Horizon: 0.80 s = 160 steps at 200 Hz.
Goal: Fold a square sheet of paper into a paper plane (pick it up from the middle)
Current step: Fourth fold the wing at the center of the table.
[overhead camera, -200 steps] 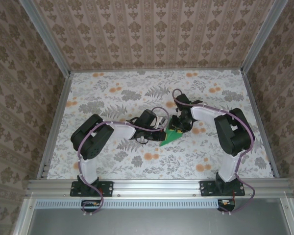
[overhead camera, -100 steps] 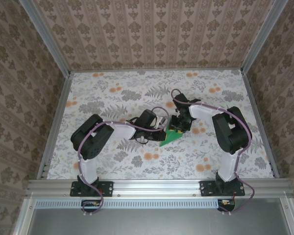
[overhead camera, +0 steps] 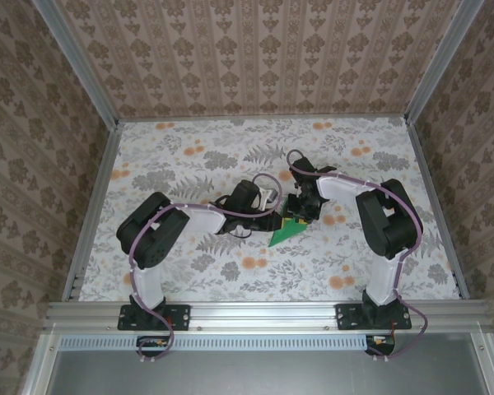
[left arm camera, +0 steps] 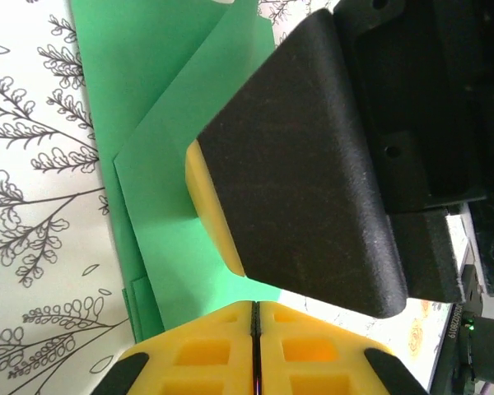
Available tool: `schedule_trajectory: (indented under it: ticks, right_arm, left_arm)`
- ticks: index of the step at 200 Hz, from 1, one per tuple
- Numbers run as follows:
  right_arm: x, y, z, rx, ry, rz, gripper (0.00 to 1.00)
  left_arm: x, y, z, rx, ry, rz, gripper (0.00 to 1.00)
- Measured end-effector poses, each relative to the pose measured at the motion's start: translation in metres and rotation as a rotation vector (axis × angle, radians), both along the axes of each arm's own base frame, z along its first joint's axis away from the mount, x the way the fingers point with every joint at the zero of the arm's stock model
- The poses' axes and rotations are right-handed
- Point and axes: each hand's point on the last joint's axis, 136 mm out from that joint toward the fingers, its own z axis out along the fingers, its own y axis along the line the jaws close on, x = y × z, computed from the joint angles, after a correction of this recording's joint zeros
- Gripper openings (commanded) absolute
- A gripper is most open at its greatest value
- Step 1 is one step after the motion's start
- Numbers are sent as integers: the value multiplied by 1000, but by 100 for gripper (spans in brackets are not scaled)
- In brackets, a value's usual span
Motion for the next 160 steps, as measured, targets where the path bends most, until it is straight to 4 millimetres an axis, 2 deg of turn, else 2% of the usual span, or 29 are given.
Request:
schedule_trajectory:
  ticks: [64, 114, 141, 160]
  right_arm:
    - [0, 0, 0, 2, 4, -18, 41]
    - [1, 2, 4, 15, -5, -20, 42]
    - [0, 1, 13, 28, -26, -7, 45]
    - [2, -1, 34, 49, -82, 8, 43]
  left_arm:
    - [-2, 8, -25, 95, 53, 18, 5]
    - [-1, 8, -26, 121, 60, 23, 2]
    - [0, 8, -26, 133, 54, 24, 0]
    - [0, 9, -27, 138, 52, 22, 0]
